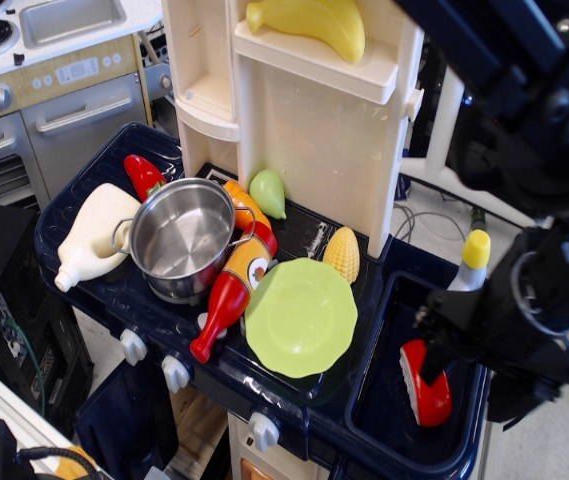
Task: Put sushi in pot or pan
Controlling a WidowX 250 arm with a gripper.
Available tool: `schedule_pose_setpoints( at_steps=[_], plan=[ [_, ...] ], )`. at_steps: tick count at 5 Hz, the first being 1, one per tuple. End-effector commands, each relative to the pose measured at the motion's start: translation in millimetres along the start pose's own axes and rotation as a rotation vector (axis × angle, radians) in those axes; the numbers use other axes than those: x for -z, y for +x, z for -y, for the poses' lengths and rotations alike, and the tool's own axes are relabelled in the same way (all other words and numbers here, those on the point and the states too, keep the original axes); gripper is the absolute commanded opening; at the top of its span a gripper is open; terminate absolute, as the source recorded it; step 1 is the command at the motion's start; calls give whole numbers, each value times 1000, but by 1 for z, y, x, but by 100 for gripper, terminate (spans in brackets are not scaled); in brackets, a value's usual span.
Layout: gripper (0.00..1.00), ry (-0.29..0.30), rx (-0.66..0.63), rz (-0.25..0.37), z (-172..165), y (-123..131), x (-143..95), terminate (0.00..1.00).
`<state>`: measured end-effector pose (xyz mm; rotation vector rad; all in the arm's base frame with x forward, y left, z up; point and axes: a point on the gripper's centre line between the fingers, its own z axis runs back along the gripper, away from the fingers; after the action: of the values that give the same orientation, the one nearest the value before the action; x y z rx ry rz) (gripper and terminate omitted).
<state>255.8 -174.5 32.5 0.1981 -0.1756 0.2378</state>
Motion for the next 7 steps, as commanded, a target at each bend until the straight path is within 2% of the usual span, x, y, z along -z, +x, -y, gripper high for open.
schedule_pose_setpoints(
  at_steps=[1,2,3,4,5,6,7],
  plan=[
    [100,-68,-58,62,-21,15,8,0],
    [100,-112,-66,87,-31,24,16,0],
    [100,-173,-109,149,-34,31,29,0],
    [100,-185,-163,181,-22,29,44,0],
    [0,-167,-227,224,-15,31,54,0],
    [0,-149,-174,157,-24,25,38,0],
    [0,-144,-107,29,-52,27,-9,0]
  ],
)
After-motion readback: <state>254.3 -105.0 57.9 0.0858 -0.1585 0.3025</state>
